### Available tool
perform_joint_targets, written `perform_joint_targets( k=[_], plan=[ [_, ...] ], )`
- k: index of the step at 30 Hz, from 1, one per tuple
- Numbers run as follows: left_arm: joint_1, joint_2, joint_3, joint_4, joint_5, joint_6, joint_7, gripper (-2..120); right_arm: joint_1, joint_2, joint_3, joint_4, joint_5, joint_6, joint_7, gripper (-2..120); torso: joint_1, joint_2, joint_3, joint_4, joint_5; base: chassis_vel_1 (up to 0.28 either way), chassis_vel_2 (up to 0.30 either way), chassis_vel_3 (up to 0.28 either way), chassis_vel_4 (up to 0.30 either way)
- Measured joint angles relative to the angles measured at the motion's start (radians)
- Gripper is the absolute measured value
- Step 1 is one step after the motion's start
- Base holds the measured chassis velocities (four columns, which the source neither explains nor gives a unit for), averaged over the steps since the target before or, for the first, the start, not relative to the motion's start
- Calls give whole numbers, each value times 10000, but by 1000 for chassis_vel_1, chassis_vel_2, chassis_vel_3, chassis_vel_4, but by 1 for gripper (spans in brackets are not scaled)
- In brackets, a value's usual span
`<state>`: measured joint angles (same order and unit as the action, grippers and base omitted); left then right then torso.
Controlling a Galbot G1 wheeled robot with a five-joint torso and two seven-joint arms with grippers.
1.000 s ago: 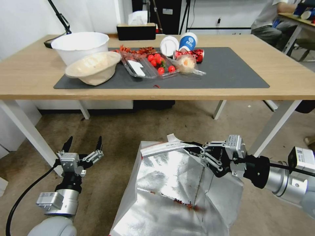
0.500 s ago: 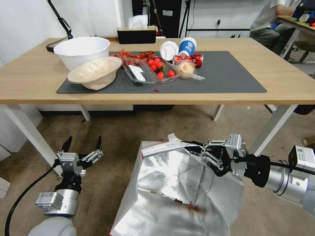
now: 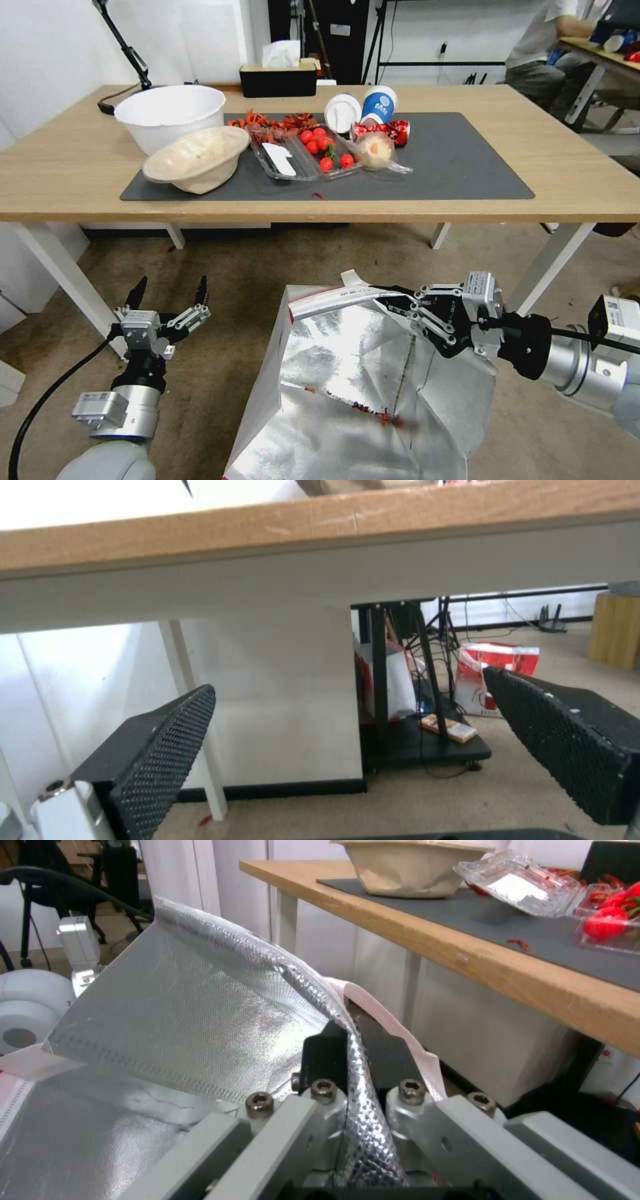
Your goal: Pick up the food delivery bag from the floor and place it on the table.
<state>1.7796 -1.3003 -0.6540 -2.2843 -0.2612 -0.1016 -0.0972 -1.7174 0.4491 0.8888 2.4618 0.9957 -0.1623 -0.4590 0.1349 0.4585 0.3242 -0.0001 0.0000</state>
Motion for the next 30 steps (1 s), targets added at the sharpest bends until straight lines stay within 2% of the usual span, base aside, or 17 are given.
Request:
perform_joint_targets(
  k=[30],
  plan=[
    [42,19,5,-103,2,33,52,100,16,-51,155,-145,258,231,-304,0,466,1265,800,0,1,0,0,0,0]
  ],
)
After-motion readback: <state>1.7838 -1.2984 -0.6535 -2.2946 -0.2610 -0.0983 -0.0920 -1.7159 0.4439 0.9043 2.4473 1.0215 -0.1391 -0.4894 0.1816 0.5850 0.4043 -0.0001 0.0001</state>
